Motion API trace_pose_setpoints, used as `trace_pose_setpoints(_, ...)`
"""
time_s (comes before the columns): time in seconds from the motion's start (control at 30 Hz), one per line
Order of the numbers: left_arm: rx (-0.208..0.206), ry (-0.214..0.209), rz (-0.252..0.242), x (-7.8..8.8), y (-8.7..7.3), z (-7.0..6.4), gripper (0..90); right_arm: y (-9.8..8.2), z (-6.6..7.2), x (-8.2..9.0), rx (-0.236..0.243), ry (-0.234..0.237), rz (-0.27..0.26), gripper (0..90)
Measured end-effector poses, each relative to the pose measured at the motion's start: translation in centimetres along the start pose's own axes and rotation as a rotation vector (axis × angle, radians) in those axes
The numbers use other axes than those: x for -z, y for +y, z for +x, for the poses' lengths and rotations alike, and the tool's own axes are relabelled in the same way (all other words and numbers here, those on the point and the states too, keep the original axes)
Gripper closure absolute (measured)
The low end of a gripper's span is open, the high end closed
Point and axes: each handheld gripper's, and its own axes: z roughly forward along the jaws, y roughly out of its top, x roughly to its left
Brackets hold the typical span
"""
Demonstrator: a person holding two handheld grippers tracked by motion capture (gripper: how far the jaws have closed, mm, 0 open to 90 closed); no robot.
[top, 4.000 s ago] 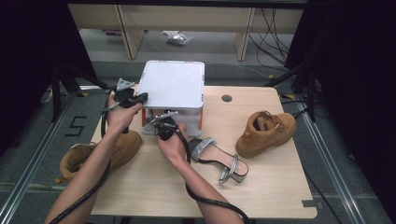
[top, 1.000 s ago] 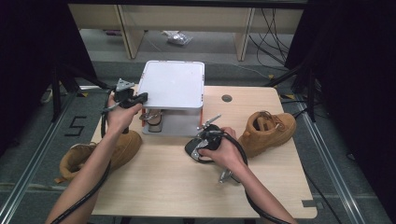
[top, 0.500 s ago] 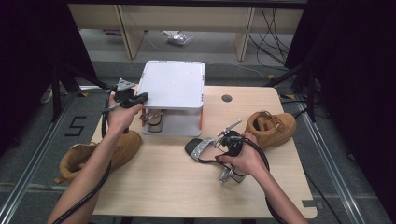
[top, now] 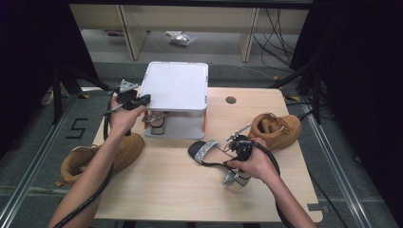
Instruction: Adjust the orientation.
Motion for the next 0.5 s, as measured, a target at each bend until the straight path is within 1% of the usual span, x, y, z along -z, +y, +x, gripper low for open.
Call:
trace_pose_setpoints(0.03, 0.004, -0.001, -0.002, 0.0, 0.0, 0.0, 89.8, 0.1, 0.0, 0.1, -0.009, -0.001, 0.02, 32.6)
trace_pose_setpoints(0.07, 0.006, 0.002, 0.005, 0.1, 0.0, 0.0, 89.8, 0.3, -0.1, 0.0, 0.01, 0.0, 0.02, 31.8)
trace_pose_setpoints(0.13, 0.009, -0.003, -0.006, 0.0, -0.1, 0.1, 89.8, 0.6, -0.2, 0.1, 0.014, 0.003, 0.03, 31.6)
trace_pose_setpoints(0.17, 0.01, -0.003, -0.006, 0.0, -0.1, 0.1, 89.8, 0.7, -0.3, 0.0, 0.004, 0.002, 0.029, 31.5)
trace_pose_setpoints(0.2, 0.011, -0.003, -0.005, 0.0, -0.1, 0.1, 89.8, 0.9, -0.5, 0.0, 0.016, 0.003, 0.024, 31.5)
trace_pose_setpoints(0.27, 0.011, -0.004, -0.003, 0.0, 0.0, 0.1, 89.8, 1.1, -0.8, -0.1, 0.022, -0.002, 0.028, 31.4)
trace_pose_setpoints(0.3, 0.01, -0.004, 0.0, 0.0, 0.0, 0.1, 89.8, 1.2, -0.9, -0.1, 0.008, -0.001, 0.038, 31.0)
trace_pose_setpoints(0.33, 0.009, -0.002, 0.0, 0.0, 0.0, 0.0, 89.8, 1.3, -1.0, -0.2, 0.009, 0.006, 0.042, 30.7)
trace_pose_setpoints(0.43, 0.01, -0.003, 0.0, 0.0, 0.0, 0.1, 89.8, 1.3, -1.3, -0.5, 0.019, 0.0, 0.061, 30.6)
trace_pose_setpoints(0.5, 0.009, -0.005, 0.001, 0.0, 0.0, 0.1, 89.8, 1.4, -1.4, -0.7, 0.026, 0.008, 0.084, 30.4)
